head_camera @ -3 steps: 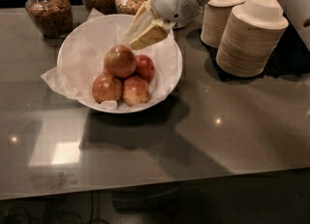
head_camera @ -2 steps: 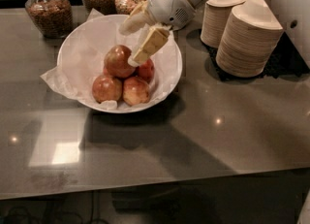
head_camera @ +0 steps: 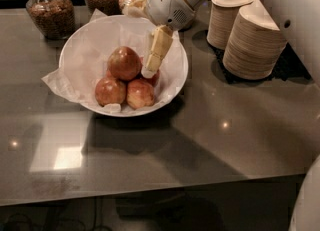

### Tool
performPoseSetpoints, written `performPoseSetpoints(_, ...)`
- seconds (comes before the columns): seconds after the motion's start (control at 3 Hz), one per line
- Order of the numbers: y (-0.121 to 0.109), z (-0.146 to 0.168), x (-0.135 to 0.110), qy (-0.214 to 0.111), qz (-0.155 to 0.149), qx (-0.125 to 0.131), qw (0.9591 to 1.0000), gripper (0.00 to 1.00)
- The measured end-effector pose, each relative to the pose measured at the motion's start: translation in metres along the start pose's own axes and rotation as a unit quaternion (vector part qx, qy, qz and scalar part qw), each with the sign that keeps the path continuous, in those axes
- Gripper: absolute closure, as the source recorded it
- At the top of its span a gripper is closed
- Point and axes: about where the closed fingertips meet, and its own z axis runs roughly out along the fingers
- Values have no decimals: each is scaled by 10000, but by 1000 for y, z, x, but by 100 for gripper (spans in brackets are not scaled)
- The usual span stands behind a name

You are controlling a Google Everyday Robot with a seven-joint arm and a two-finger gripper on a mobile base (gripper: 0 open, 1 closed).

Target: Pick apple from white bowl

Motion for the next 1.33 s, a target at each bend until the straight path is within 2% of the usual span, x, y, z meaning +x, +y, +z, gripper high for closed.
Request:
performPoseSetpoints(0.67, 4, 28, 15, 53, 176, -300, 9994, 0)
performPoseSetpoints(1.33, 10, 42, 20, 42, 272, -460, 9986, 0)
